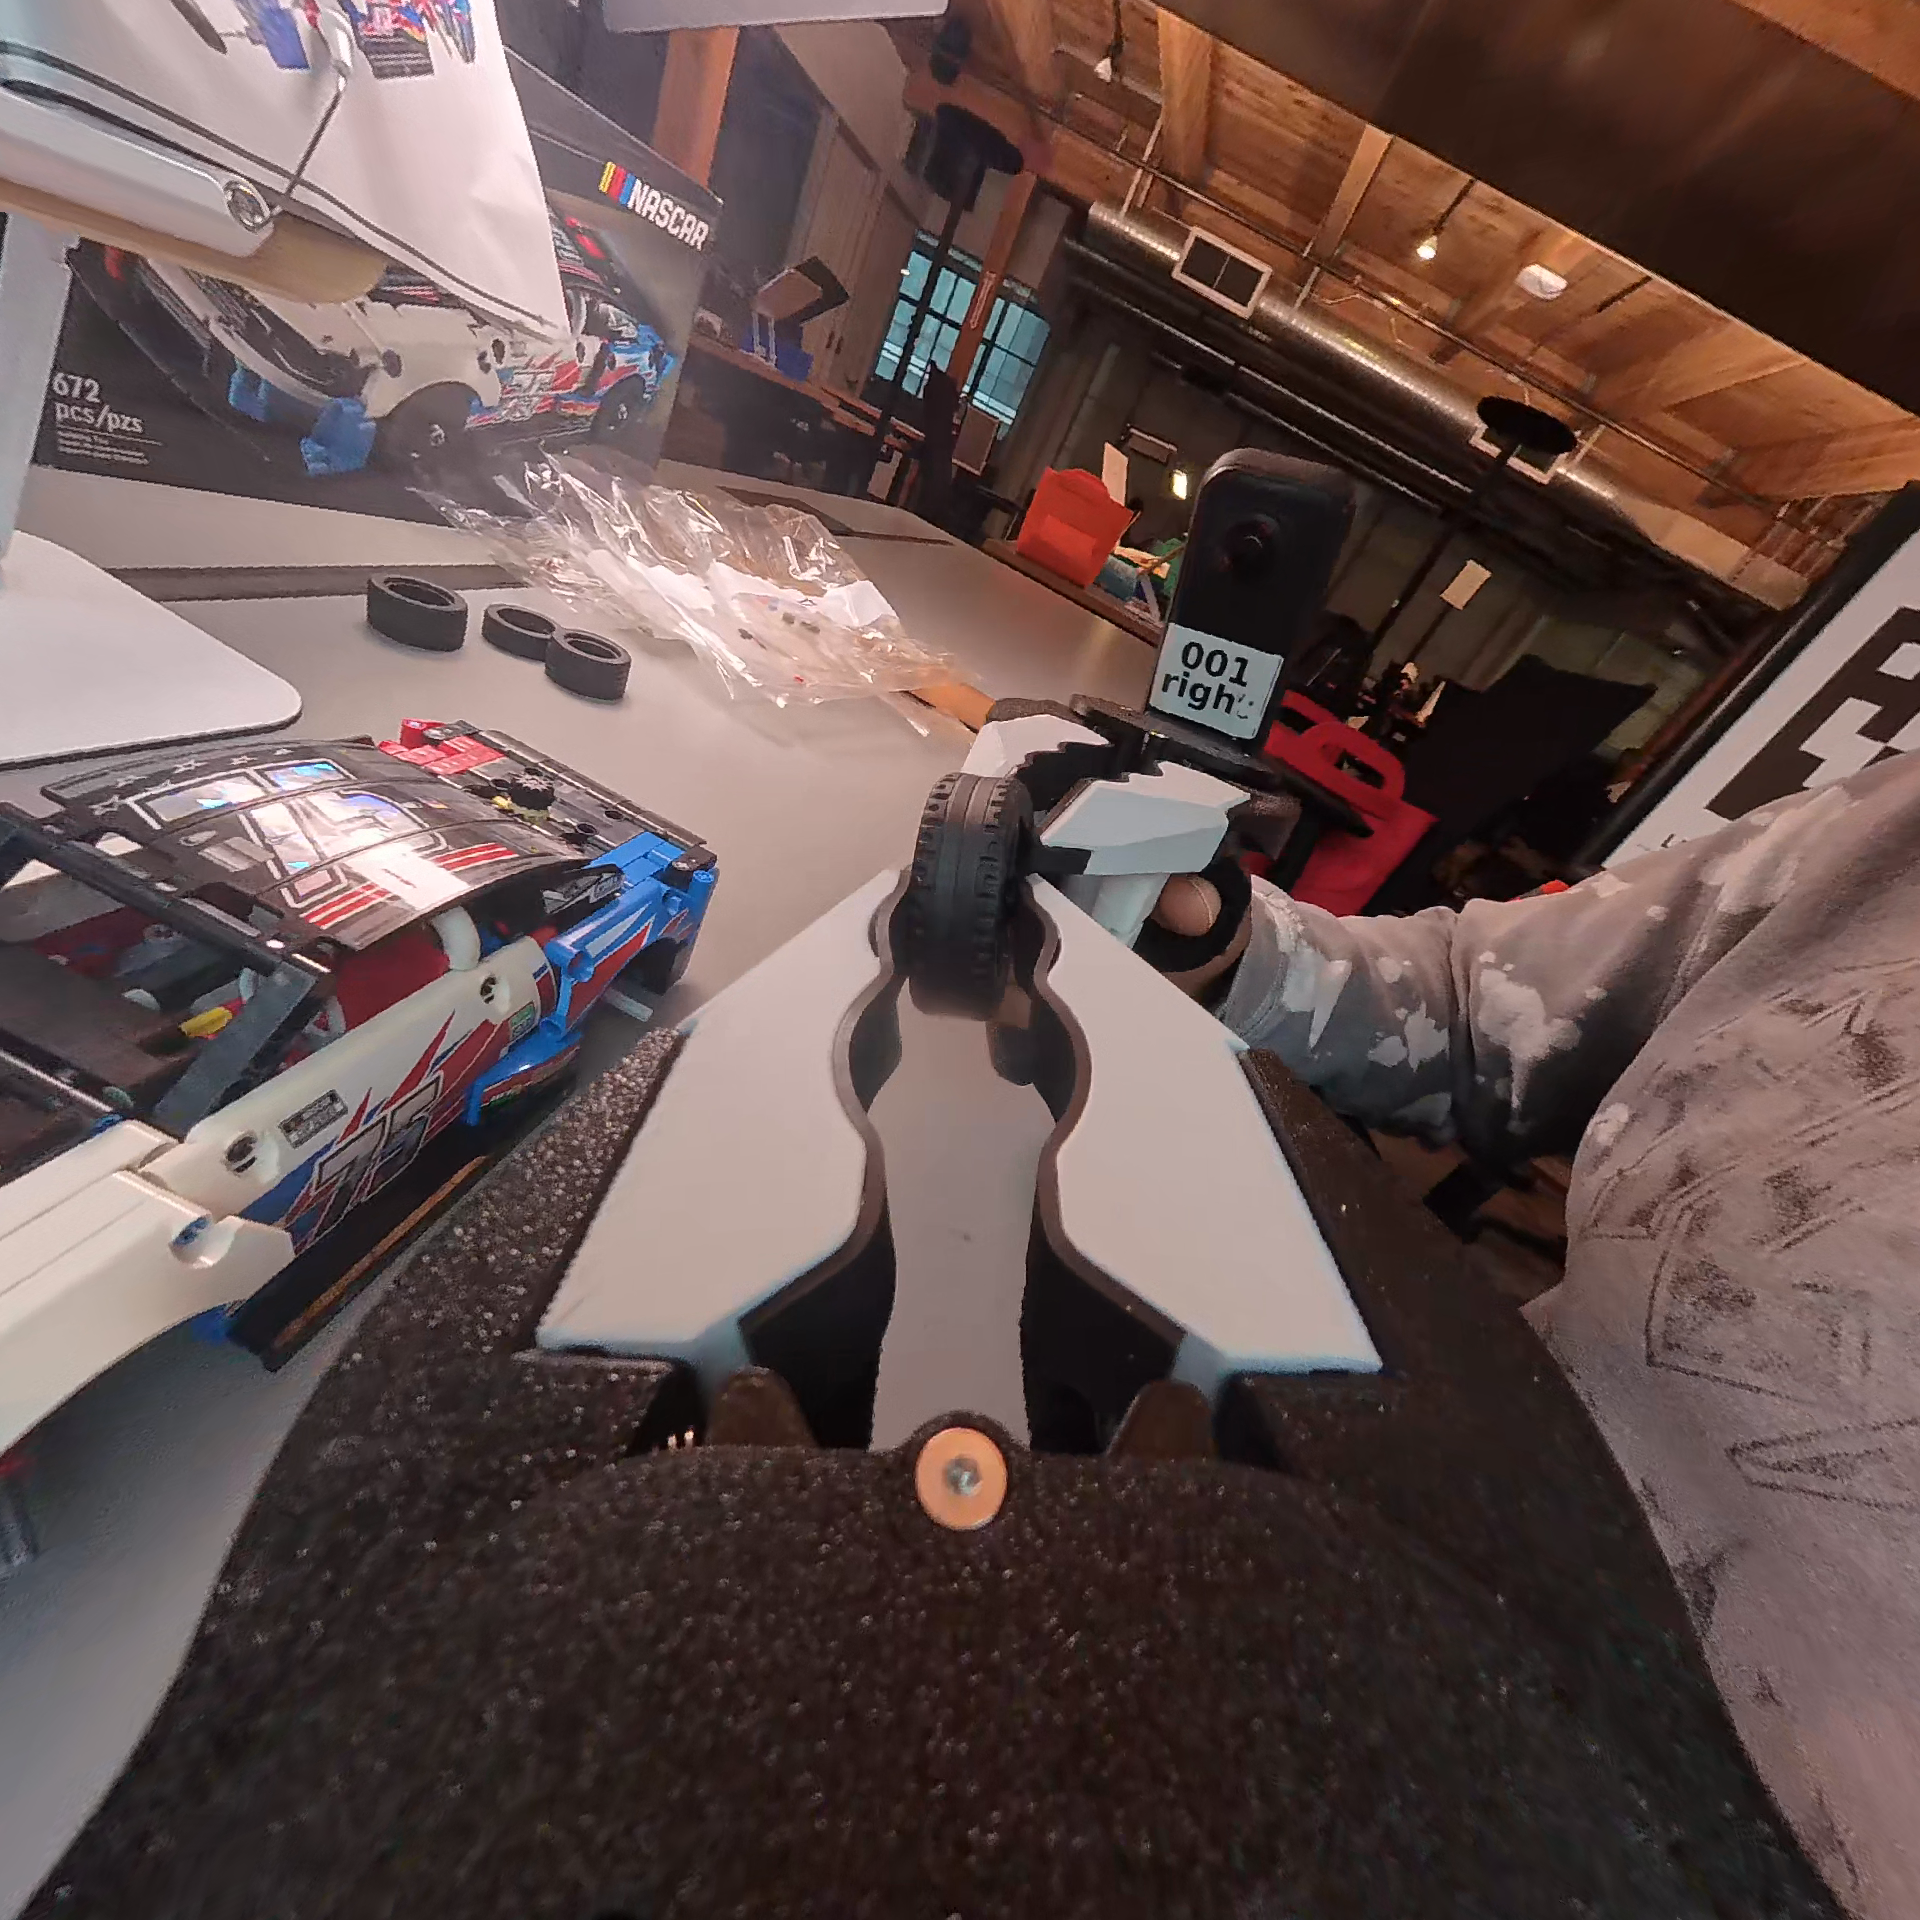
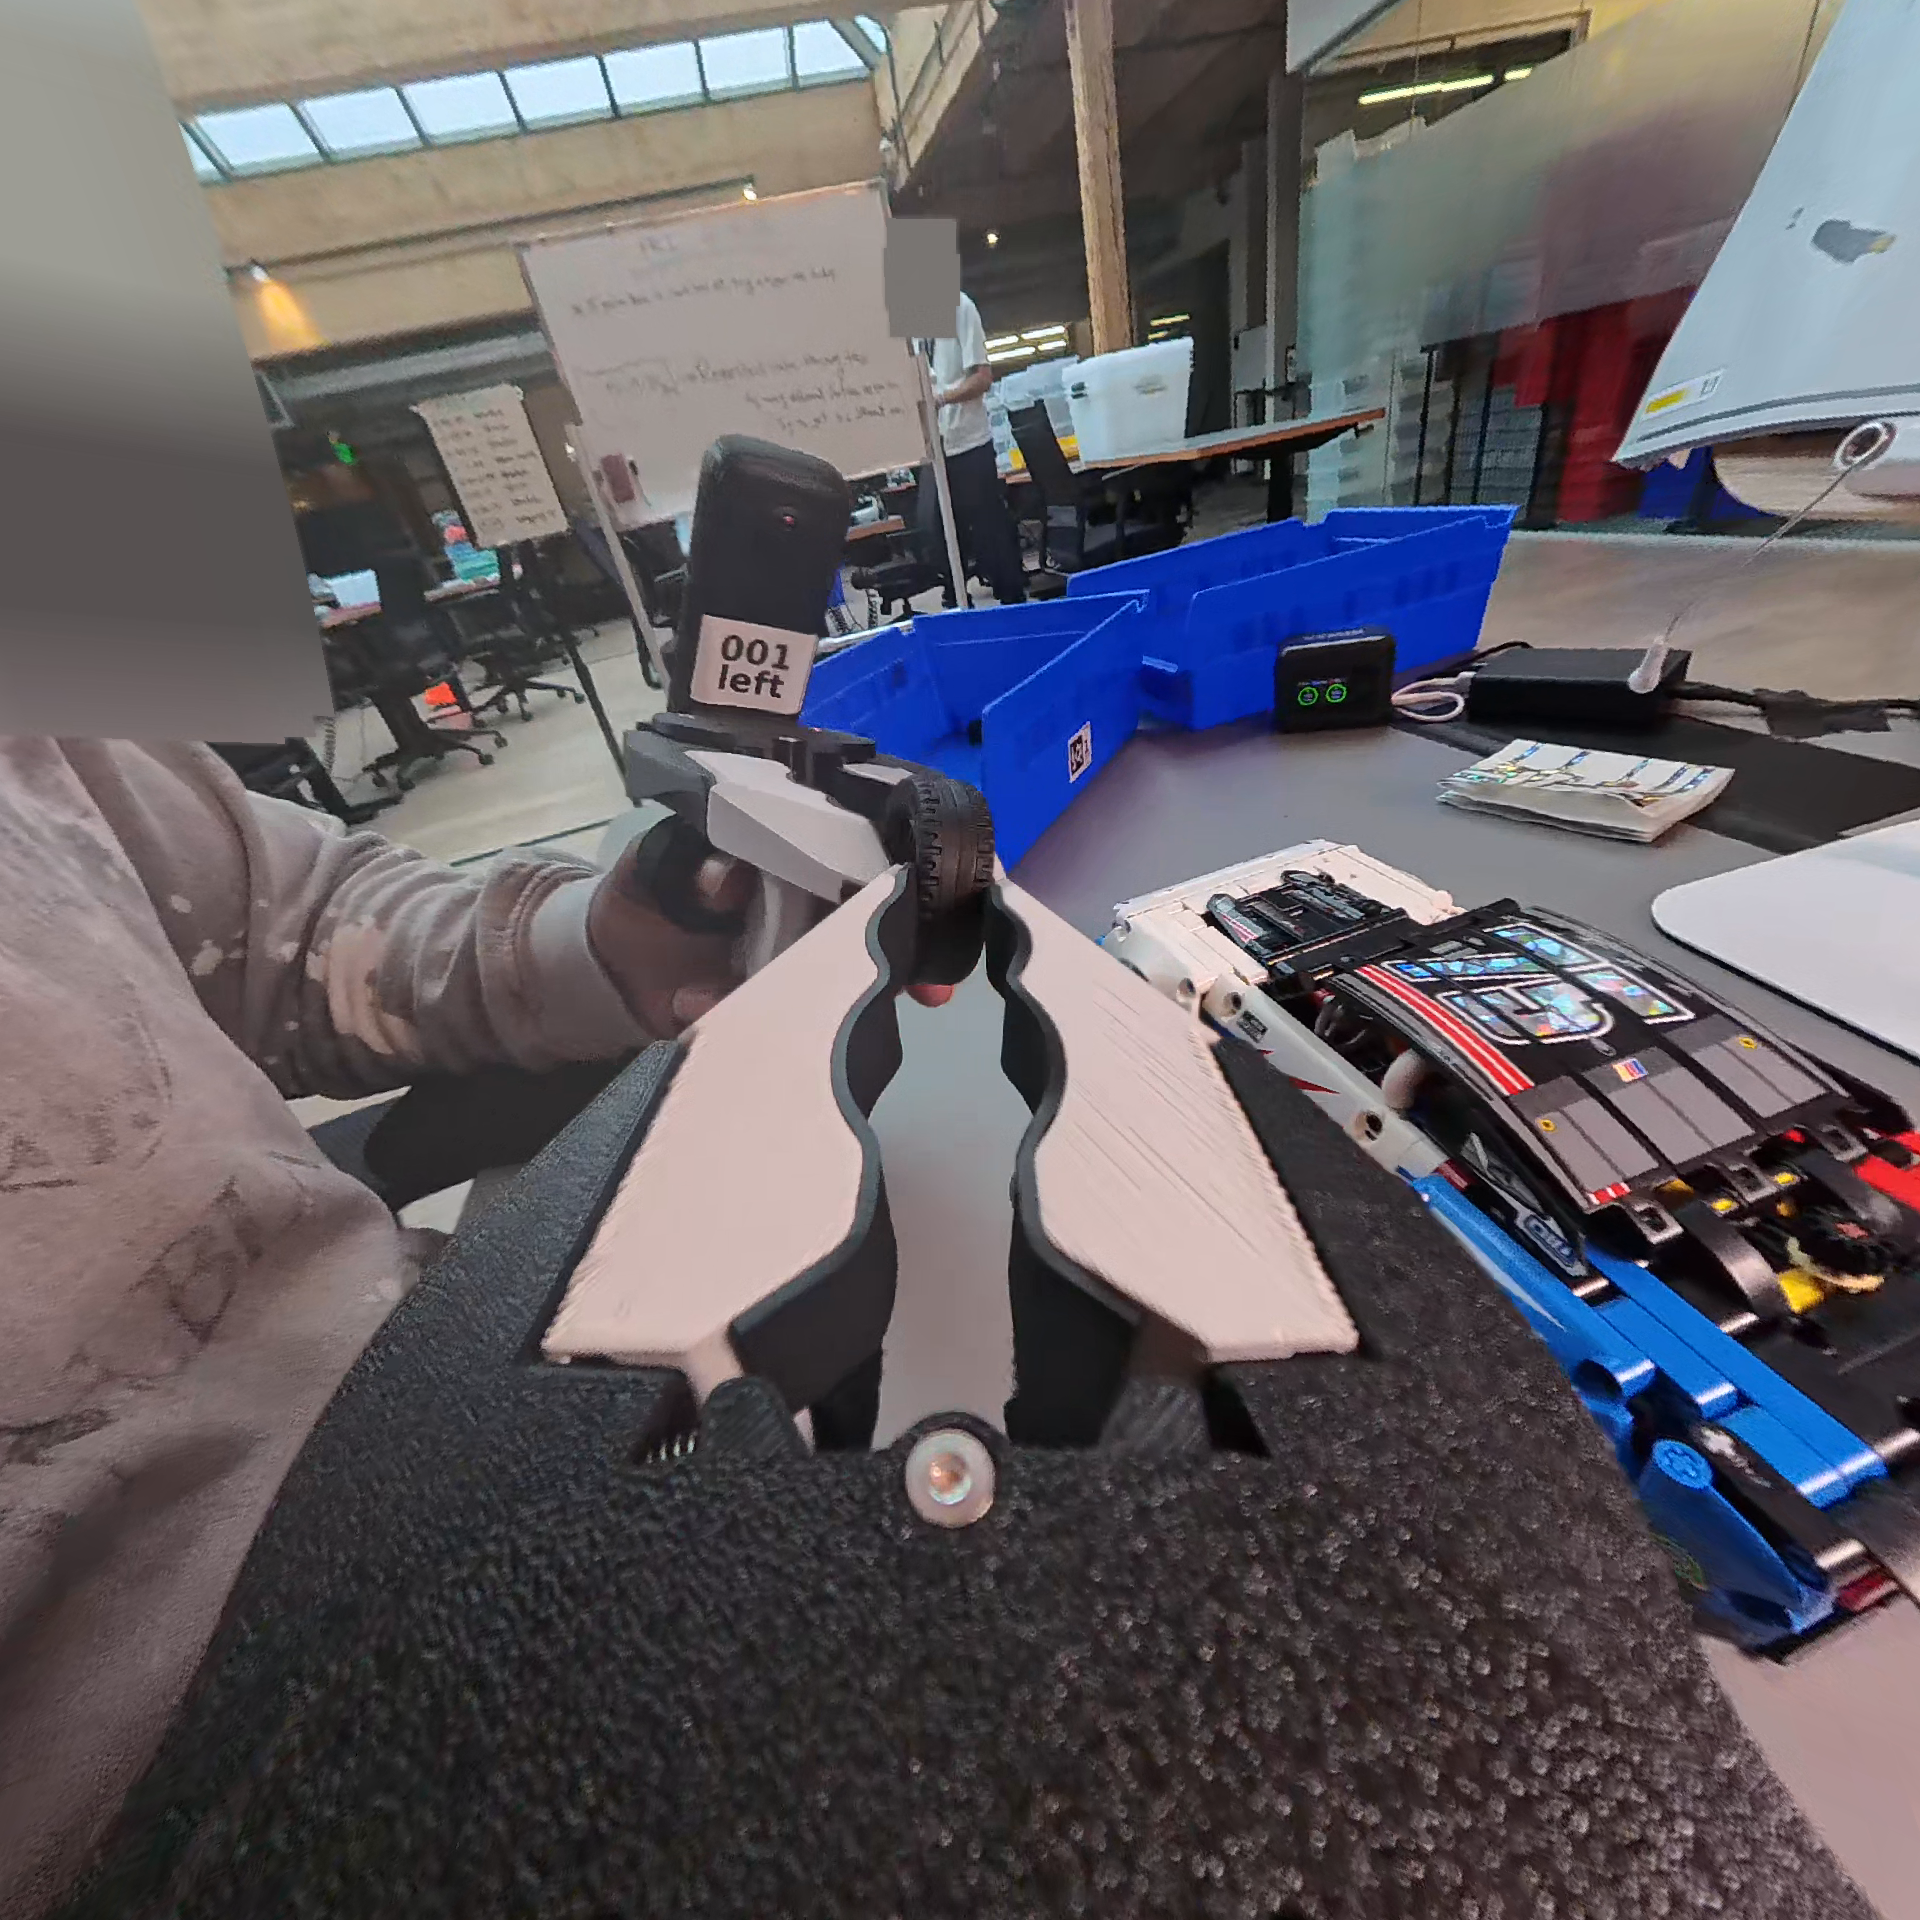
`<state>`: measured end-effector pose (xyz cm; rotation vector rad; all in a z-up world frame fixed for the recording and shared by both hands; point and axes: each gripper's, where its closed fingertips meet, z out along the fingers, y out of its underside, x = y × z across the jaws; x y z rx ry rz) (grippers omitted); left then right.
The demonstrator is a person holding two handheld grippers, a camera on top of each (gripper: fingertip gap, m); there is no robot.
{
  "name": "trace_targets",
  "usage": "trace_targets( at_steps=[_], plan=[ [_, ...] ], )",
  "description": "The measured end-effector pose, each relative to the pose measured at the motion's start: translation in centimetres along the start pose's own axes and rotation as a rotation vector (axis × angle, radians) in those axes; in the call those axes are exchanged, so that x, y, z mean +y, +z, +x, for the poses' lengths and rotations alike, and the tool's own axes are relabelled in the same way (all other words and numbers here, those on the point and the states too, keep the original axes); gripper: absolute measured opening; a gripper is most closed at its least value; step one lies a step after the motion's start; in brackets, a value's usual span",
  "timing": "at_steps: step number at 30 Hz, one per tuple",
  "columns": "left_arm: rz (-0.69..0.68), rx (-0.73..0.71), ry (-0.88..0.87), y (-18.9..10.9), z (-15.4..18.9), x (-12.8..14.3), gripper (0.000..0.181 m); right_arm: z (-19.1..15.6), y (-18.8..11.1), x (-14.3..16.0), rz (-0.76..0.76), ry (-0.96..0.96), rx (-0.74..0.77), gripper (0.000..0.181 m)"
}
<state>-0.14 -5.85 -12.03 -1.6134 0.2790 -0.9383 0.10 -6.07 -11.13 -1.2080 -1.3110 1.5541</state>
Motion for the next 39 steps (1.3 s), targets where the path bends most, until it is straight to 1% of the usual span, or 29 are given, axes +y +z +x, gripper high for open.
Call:
trace_targets(
  at_steps=[2, 7, 12, 14, 17, 19, 21, 22, 24, 25, 28, 30, 32, 36, 39],
  plan=[
    [0.013, -0.013, 0.001, 0.0, 0.1, -0.2, 0.015, 0.0, 0.0, -0.2, 0.006, -0.046, 0.019, 0.01],
    [0.017, 0.03, -0.066, -0.1, 0.2, -0.2, 0.015, -0.2, 0.0, -0.5, 0.002, -0.16, 0.049, 0.009],
    [0.022, 0.041, -0.079, -0.2, 0.3, -0.3, 0.015, -0.4, 0.0, -0.7, 0.032, -0.04, -0.008, 0.008],
    [0.027, 0.038, -0.083, -0.3, 0.2, -0.3, 0.015, -0.3, 0.1, -0.9, 0.029, -0.087, 0.019, 0.007],
    [0.024, 0.031, -0.075, -0.2, 0.3, -0.2, 0.016, -0.3, 0.1, -0.9, 0.001, -0.223, 0.075, 0.006],
    [0.015, 0.015, -0.027, -0.3, 0.5, -0.1, 0.016, -0.6, 0.1, -0.9, -0.011, -0.268, 0.074, 0.006],
    [0.003, 0.013, 0.017, -0.2, 0.7, 0.0, 0.017, -0.8, 0.0, -0.9, -0.01, -0.269, 0.057, 0.006],
    [0.001, 0.024, 0.053, -0.2, 1.2, 0.0, 0.017, -1.1, -0.1, -1.0, 0.002, -0.24, 0.021, 0.007],
    [0.001, 0.044, 0.141, -0.2, 2.0, -0.1, 0.016, -1.9, -0.4, -1.2, 0.021, -0.117, -0.103, 0.009],
    [-0.013, 0.033, 0.177, -0.2, 1.9, 0.1, 0.016, -1.8, -0.5, -0.9, -0.002, -0.093, -0.121, 0.011],
    [-0.045, 0.024, 0.249, -0.1, 2.0, 0.7, 0.015, -1.9, -0.5, 0.0, -0.068, -0.123, -0.131, 0.014],
    [-0.061, 0.022, 0.284, 0.0, 2.1, 0.9, 0.015, -2.0, -0.7, 0.3, -0.091, -0.096, -0.159, 0.016],
    [-0.08, 0.041, 0.286, 0.2, 2.4, 1.1, 0.014, -2.2, -0.9, 0.2, -0.093, -0.085, -0.176, 0.014],
    [-0.126, 0.037, 0.262, 0.3, 2.1, 1.8, 0.015, -2.0, -0.9, 0.5, -0.151, -0.179, -0.167, 0.011],
    [-0.145, 0.023, 0.161, 0.3, 1.4, 1.8, 0.016, -1.5, -0.7, 0.9, -0.179, -0.26, -0.122, 0.009]
  ],
)
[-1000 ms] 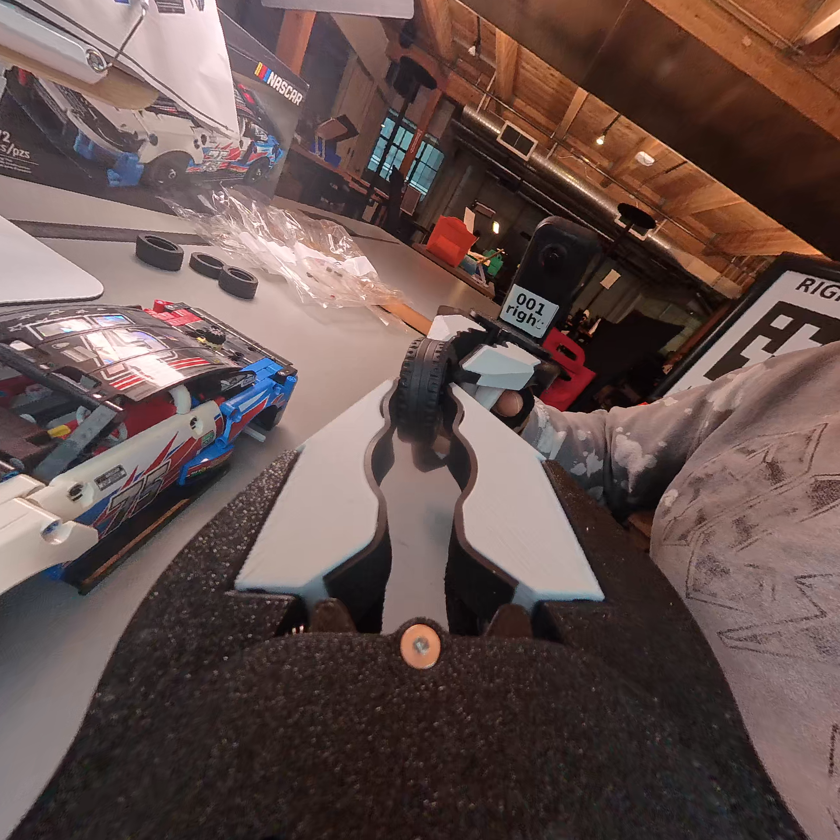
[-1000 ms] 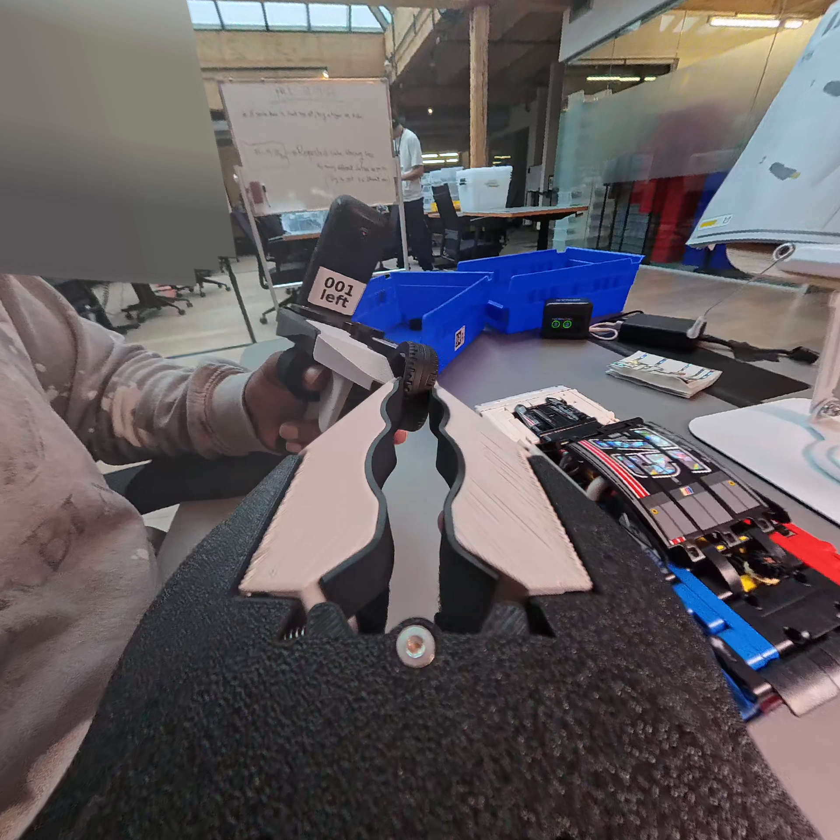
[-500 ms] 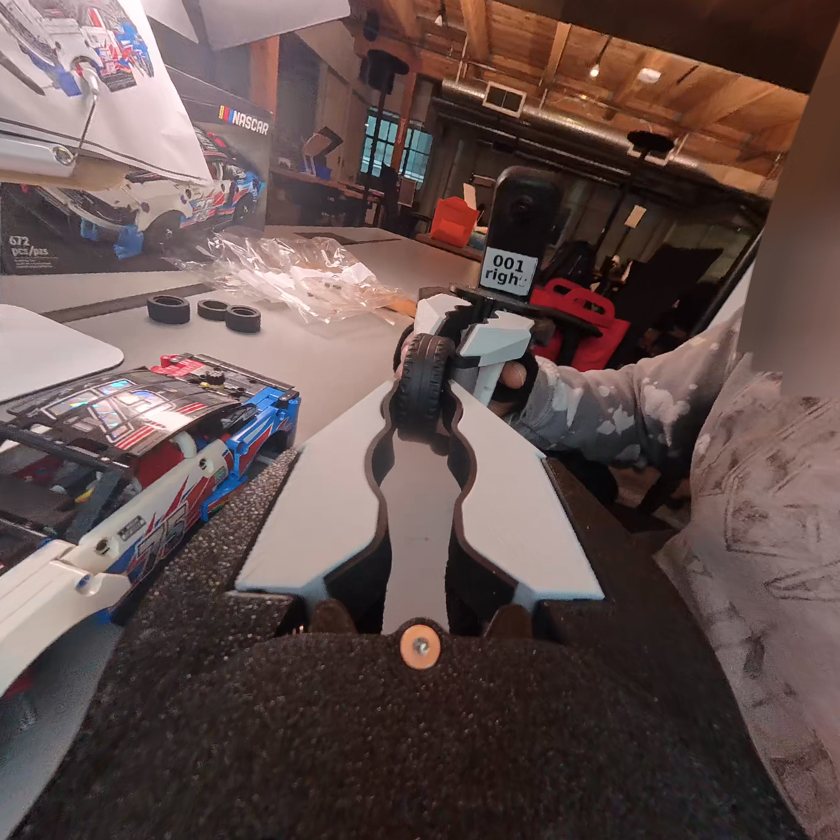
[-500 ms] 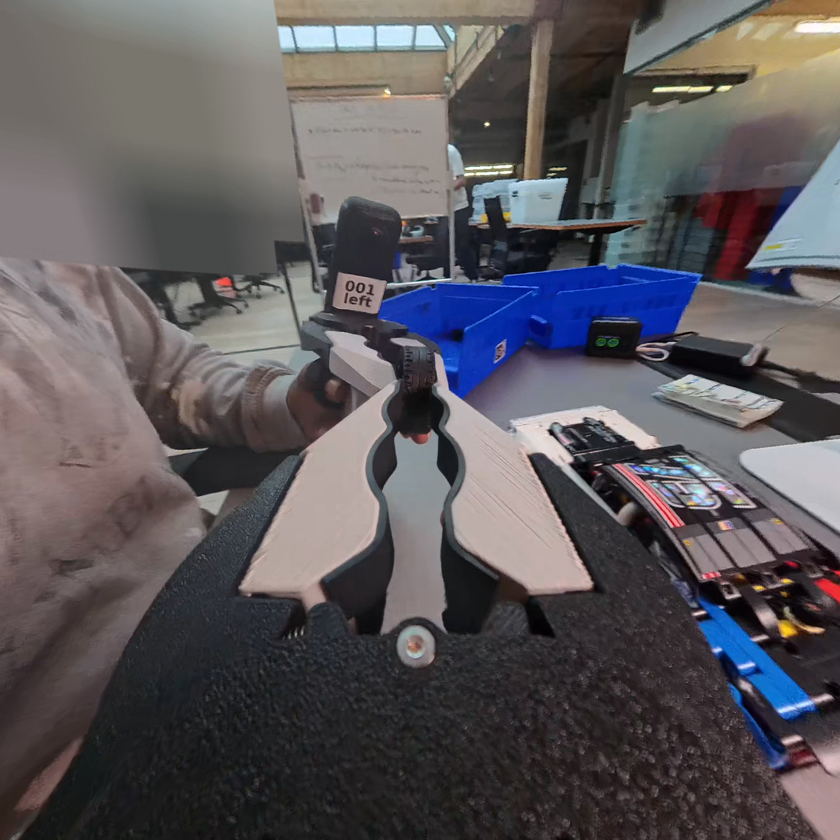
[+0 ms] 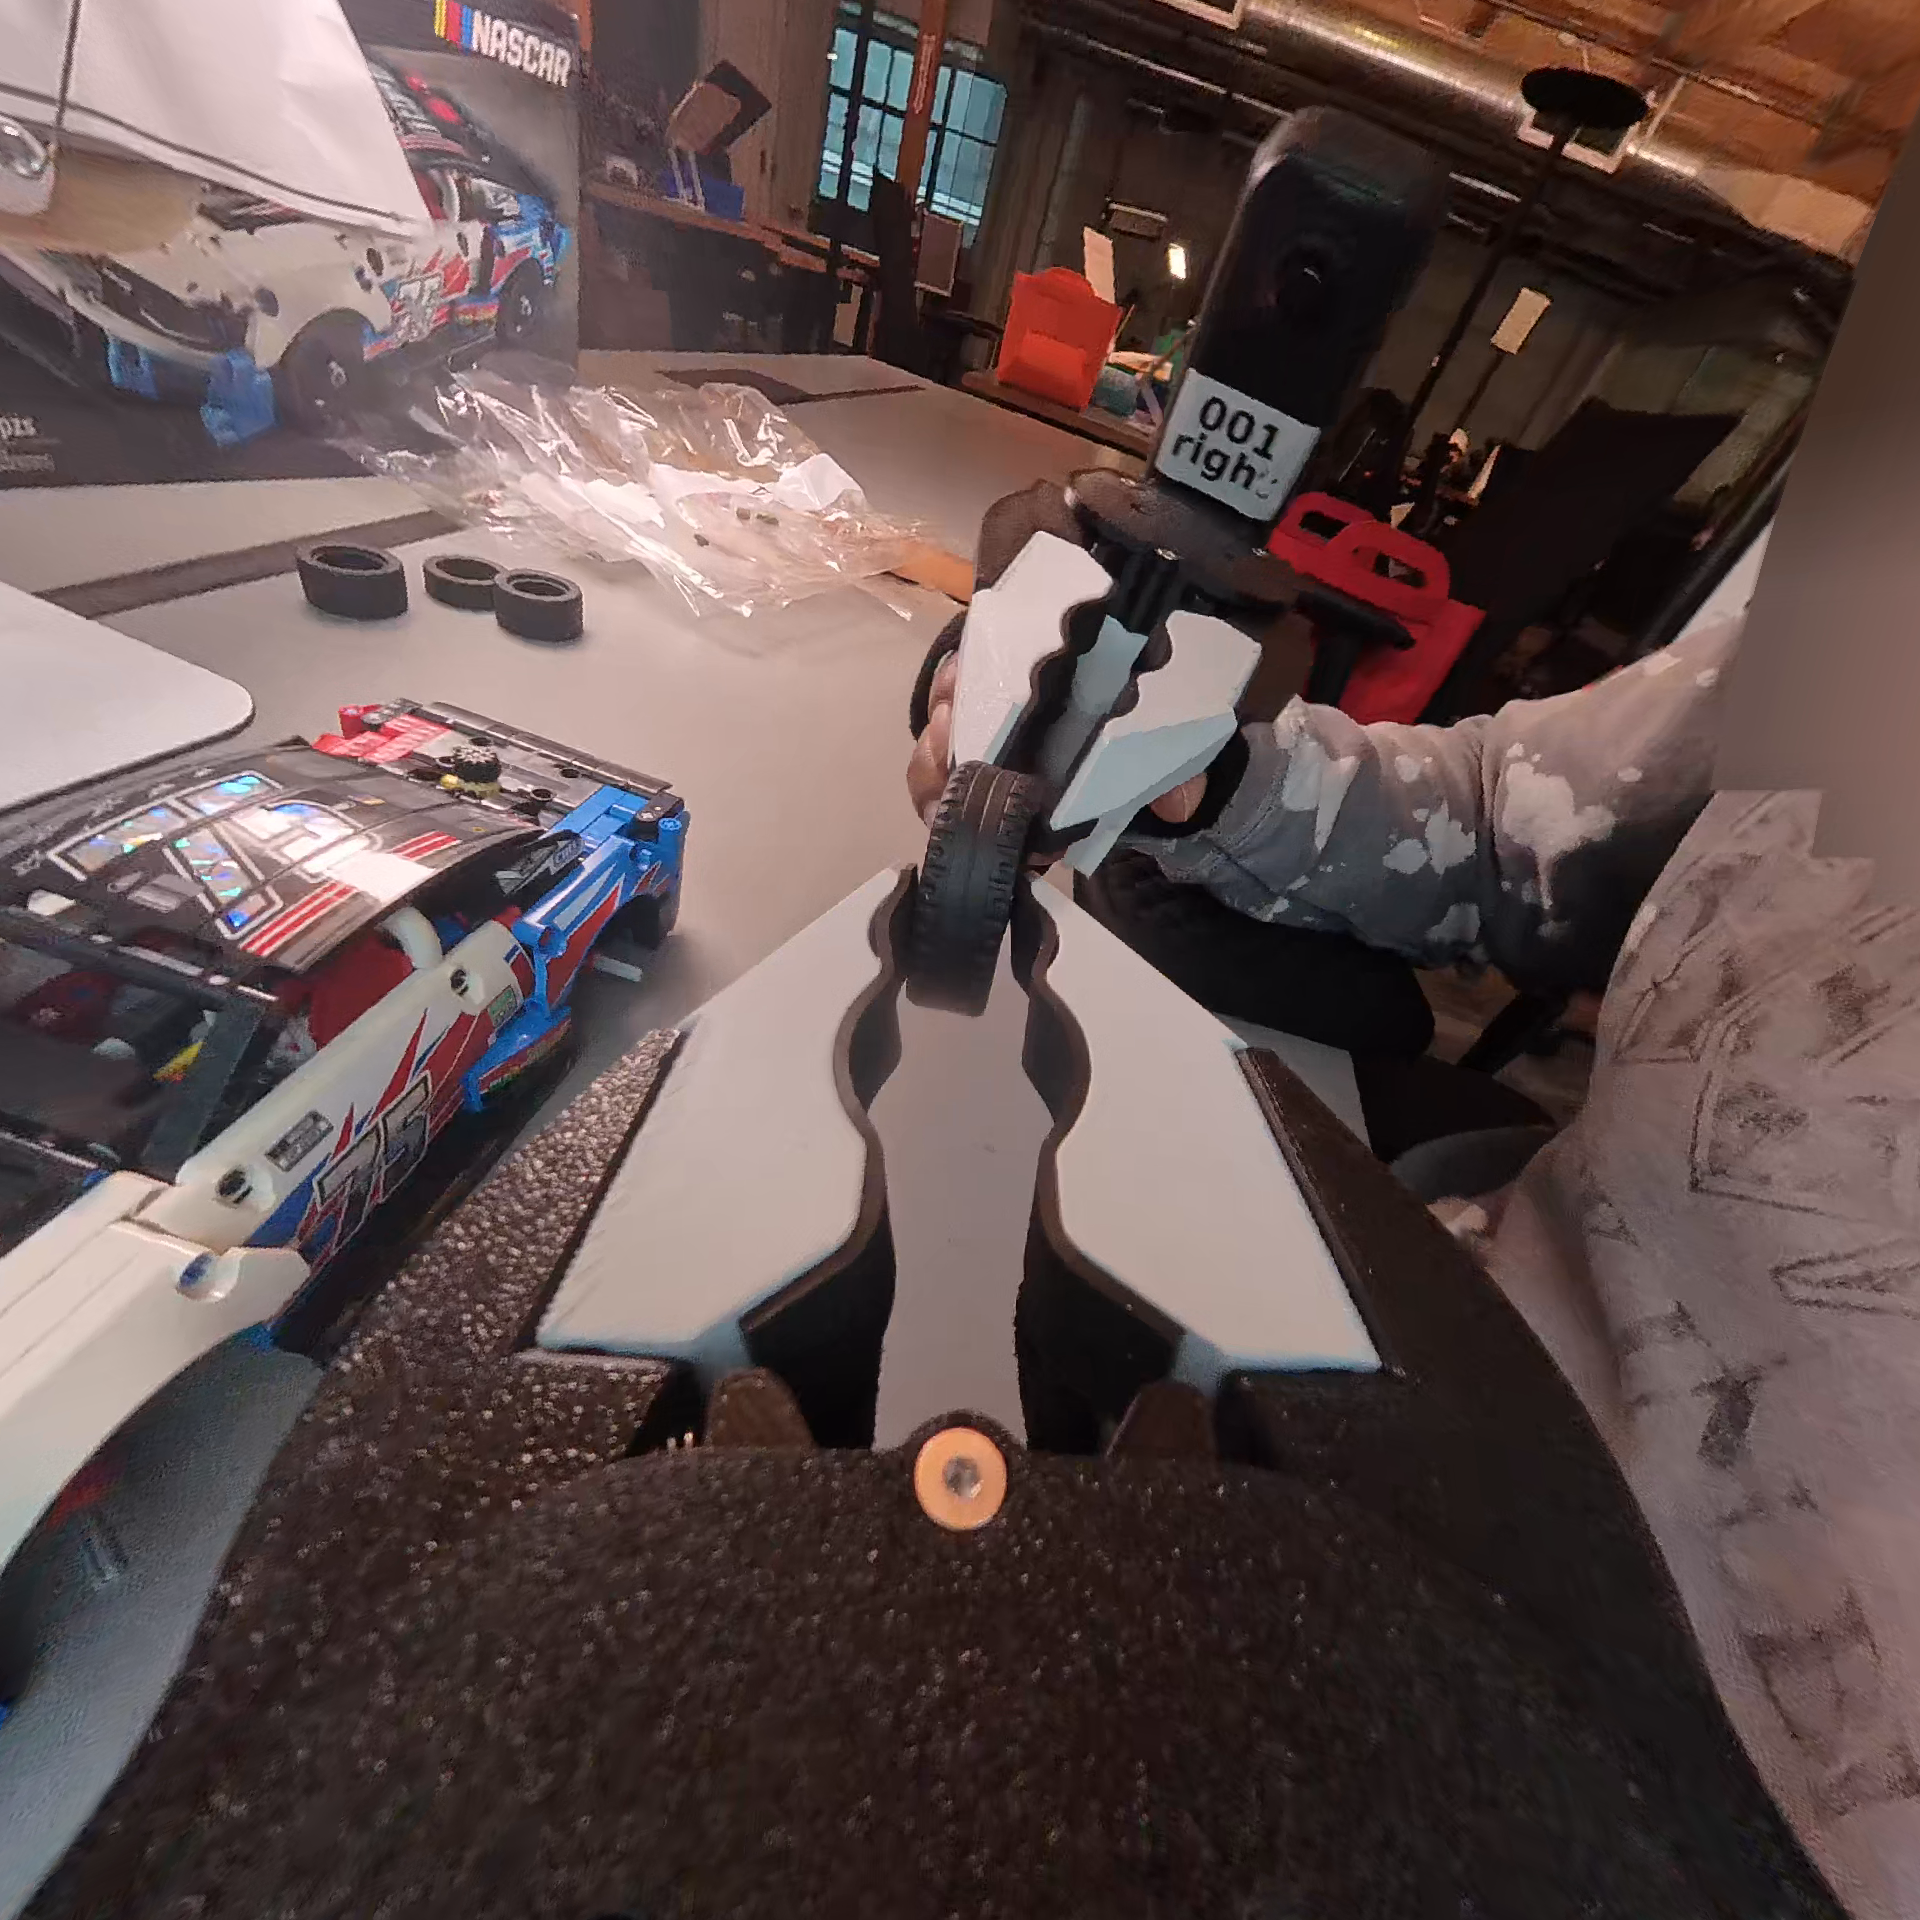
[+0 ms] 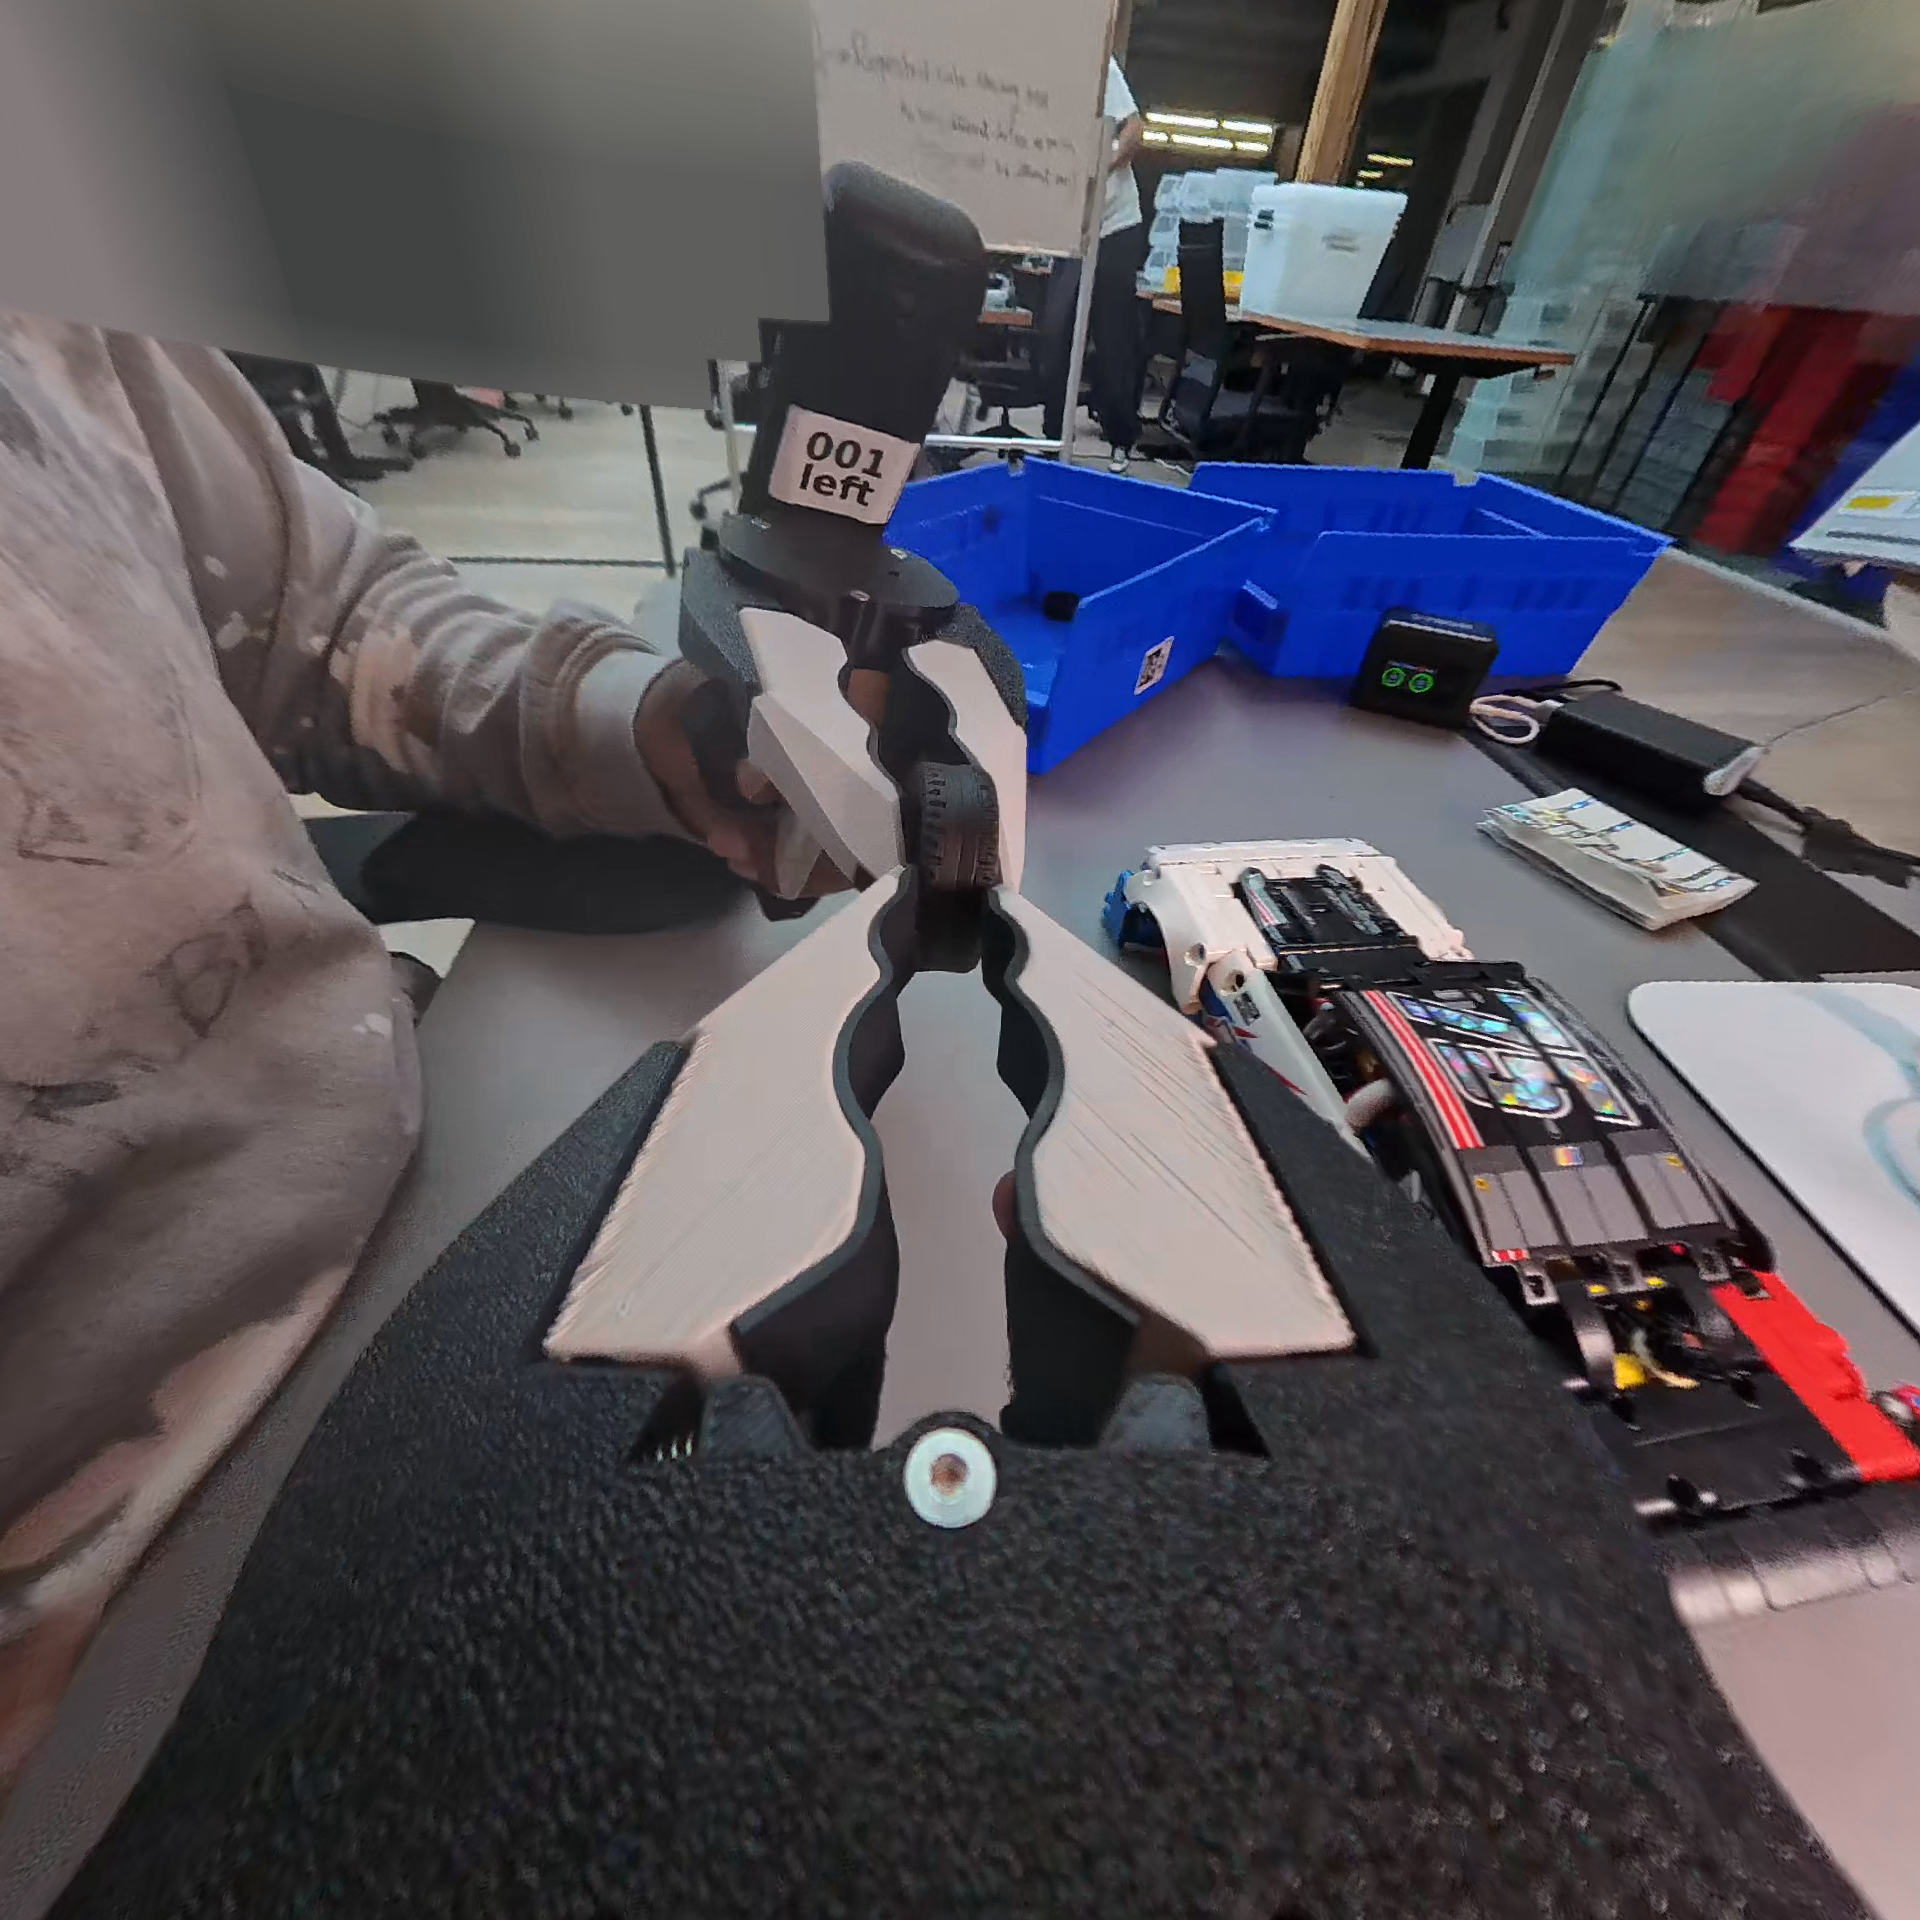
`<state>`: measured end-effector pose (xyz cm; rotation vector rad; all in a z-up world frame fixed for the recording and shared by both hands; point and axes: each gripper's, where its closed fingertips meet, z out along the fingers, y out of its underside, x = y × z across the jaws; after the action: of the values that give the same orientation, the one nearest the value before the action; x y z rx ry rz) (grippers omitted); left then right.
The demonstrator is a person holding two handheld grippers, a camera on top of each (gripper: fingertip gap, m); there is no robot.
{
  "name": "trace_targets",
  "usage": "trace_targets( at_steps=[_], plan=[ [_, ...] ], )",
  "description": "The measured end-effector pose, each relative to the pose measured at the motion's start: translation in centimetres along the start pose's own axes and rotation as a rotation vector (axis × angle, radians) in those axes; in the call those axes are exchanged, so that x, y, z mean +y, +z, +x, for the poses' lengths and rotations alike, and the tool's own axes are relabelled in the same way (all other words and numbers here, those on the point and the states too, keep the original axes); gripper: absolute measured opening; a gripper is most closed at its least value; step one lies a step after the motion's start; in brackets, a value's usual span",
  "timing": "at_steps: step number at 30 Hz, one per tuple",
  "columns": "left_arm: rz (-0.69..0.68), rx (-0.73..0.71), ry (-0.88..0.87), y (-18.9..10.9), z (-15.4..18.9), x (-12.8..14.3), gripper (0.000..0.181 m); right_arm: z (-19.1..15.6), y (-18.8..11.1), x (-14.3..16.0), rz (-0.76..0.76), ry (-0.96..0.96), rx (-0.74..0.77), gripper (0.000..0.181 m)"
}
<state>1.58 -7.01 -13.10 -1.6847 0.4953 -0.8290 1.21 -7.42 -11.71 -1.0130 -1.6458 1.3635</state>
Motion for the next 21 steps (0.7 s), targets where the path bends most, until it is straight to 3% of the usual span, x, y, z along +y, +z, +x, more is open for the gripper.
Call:
trace_targets(
  at_steps=[5, 13, 19, 20, 21],
  plan=[
    [0.036, 0.013, -0.149, 0.0, -0.6, -0.3, 0.015, 0.6, 0.1, -0.1, 0.0, -0.098, 0.096, 0.008],
    [0.038, 0.017, -0.169, 0.0, -0.6, 0.0, 0.016, 0.5, 0.1, -0.4, 0.074, 0.02, 0.072, 0.005],
    [0.035, -0.006, -0.182, 0.0, -1.0, 0.2, 0.018, 0.1, 0.1, -0.6, 0.016, -0.194, 0.179, 0.003],
    [0.019, -0.114, -0.177, -0.1, -2.6, 0.7, 0.012, 0.1, 0.0, -0.7, 0.019, -0.23, 0.2, 0.0],
    [0.023, -0.148, -0.168, -0.3, -3.6, 0.9, 0.013, -3.3, 0.9, -1.5, 0.062, -0.229, 0.042, 0.0]
  ],
)
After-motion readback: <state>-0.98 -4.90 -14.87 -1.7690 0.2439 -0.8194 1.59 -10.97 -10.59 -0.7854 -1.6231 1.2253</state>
